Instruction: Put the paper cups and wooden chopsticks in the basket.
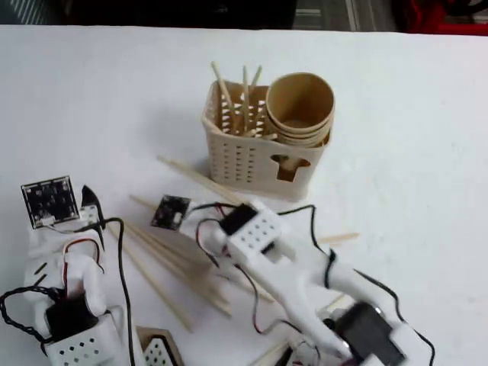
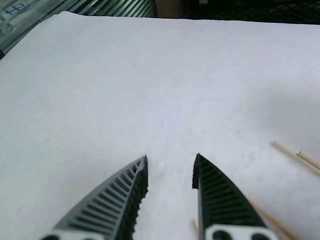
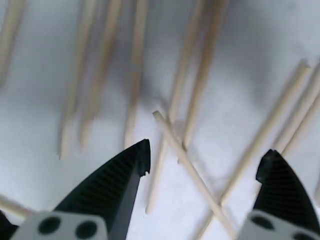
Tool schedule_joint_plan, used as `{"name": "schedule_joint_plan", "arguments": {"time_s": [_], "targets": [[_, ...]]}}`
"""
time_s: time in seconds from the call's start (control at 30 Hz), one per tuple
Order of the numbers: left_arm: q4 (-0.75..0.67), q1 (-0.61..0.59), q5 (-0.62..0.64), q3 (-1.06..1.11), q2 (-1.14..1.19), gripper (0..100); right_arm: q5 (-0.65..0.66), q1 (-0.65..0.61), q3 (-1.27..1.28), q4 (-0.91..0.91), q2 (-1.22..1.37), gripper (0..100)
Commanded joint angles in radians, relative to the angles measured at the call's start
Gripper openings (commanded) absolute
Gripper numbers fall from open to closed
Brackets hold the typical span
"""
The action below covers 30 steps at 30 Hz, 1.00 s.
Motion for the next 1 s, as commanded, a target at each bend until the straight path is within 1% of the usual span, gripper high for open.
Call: {"name": "schedule_joint_plan", "arguments": {"time_s": [0.0, 0.27, 0.33, 0.4, 0.53, 0.6, 0.67, 0.77, 0.97], "targets": [[-0.021, -0.002, 0.005, -0.006, -0.007, 16, -0.008, 0.016, -0.104, -0.008, 0.096, 34.1], [-0.021, -0.002, 0.005, -0.006, -0.007, 16, -0.011, 0.025, -0.222, -0.008, 0.338, 34.1], [-0.021, -0.002, 0.005, -0.006, -0.007, 16, -0.014, 0.025, -0.253, -0.004, 0.400, 32.3], [-0.021, -0.002, 0.005, -0.006, -0.007, 16, -0.012, 0.025, -0.298, 0.028, 0.443, 24.3], [-0.021, -0.002, 0.005, -0.006, -0.007, 16, -0.009, 0.024, -0.361, 0.070, 0.495, 0.8], [-0.021, -0.002, 0.005, -0.006, -0.007, 16, -0.009, 0.024, -0.364, 0.077, 0.499, 4.1], [-0.021, -0.004, 0.005, -0.006, -0.007, 16, -0.011, 0.024, -0.365, 0.077, 0.498, 1.5], [-0.021, -0.004, 0.005, -0.006, -0.007, 16, -0.012, 0.025, -0.370, 0.081, 0.469, 1.9], [-0.021, -0.004, 0.005, -0.006, -0.007, 16, -0.015, 0.028, -0.400, 0.154, 0.269, 1.8]]}}
